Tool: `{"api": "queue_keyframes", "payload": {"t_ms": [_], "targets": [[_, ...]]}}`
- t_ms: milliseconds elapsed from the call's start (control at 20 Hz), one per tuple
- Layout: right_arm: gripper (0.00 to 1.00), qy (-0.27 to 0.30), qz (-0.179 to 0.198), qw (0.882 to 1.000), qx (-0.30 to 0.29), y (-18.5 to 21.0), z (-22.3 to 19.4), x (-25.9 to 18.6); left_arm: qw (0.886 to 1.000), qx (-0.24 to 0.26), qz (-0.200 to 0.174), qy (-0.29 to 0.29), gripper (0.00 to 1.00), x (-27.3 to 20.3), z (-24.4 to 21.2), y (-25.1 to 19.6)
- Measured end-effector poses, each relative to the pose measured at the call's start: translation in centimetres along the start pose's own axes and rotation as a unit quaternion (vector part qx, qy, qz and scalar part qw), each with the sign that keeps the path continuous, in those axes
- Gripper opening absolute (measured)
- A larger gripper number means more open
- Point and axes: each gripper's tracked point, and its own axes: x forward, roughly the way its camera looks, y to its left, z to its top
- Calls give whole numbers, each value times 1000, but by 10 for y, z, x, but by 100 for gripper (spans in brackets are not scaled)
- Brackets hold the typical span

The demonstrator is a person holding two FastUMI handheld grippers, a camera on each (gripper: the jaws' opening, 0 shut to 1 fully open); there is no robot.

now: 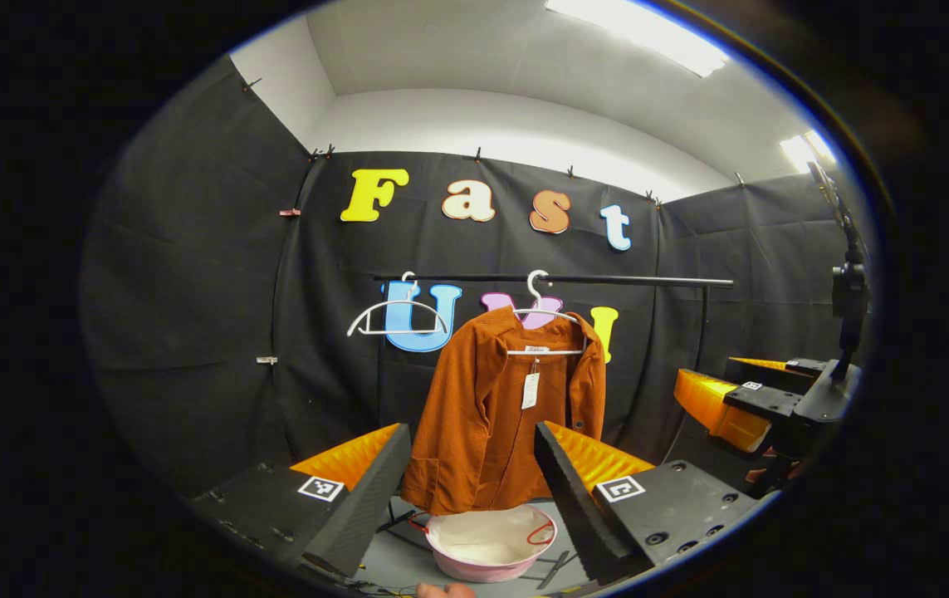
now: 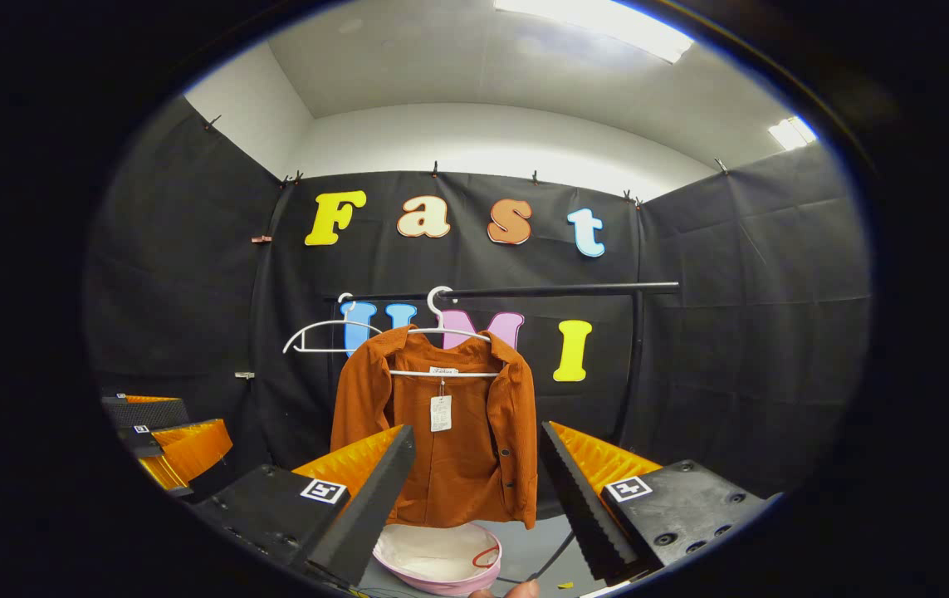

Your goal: Grasp the clothes on the hanger with both hands and then place them into the laundry hamper below.

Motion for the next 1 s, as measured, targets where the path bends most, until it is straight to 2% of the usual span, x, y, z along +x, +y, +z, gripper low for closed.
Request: {"api": "queue_keyframes", "payload": {"t_ms": [650,800,1000], "targets": [[97,-4,2,1000,6,5,3,9,1000,-8,-4,-7,94,9,9,3],[97,-12,15,1000,15,4,7,28,1000,-5,-7,-10,94,27,12,2],[97,-36,7,999,22,-13,15,69,1000,9,-11,-15,94,71,11,-5]]}}
